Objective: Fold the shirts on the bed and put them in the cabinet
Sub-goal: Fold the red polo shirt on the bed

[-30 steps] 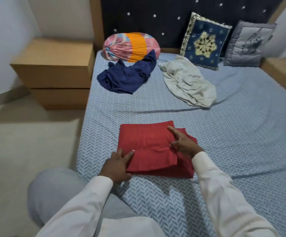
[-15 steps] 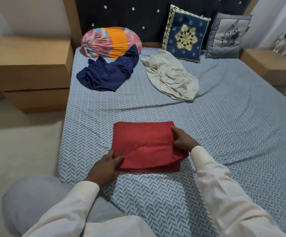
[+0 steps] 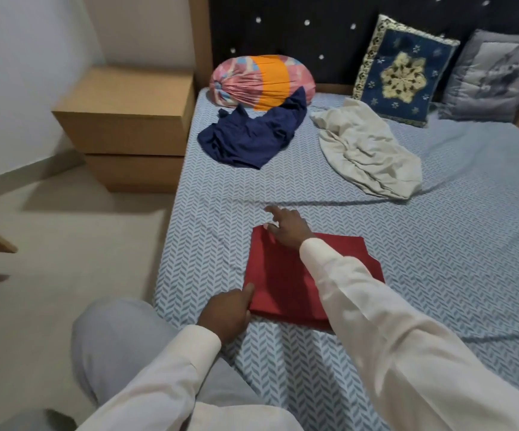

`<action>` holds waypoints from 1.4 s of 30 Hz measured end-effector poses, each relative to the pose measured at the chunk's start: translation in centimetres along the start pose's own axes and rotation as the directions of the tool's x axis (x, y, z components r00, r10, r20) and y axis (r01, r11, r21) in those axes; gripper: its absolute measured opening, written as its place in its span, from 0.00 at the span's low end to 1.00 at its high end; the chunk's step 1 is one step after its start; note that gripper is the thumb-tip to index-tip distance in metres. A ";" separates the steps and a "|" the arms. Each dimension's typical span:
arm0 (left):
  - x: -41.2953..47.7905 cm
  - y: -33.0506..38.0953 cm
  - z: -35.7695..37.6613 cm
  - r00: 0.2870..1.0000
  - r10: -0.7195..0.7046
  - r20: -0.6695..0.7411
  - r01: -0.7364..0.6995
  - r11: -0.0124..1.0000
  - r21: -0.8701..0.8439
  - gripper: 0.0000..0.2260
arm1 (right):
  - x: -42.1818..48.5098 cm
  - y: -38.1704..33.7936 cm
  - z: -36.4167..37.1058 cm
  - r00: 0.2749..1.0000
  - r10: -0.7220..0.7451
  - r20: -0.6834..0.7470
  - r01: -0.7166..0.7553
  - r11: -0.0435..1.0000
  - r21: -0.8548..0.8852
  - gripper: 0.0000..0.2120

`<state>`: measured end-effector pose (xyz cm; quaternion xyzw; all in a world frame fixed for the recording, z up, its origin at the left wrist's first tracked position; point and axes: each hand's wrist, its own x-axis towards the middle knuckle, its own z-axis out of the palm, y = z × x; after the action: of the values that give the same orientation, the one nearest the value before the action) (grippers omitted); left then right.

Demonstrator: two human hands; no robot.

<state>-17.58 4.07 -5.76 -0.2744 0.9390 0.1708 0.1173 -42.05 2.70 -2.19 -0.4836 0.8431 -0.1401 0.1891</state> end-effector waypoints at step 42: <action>2.9 -10.8 -7.3 0.679 -0.684 -0.266 0.308 0.595 -0.742 0.12 | 9.3 -5.1 -1.4 0.917 -0.330 0.226 0.295 0.939 0.174 0.13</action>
<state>-14.90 -8.62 -2.80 -0.5942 0.6917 0.3574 -0.2019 -43.08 -7.85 -0.47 -0.6121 0.7123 -0.1634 0.3022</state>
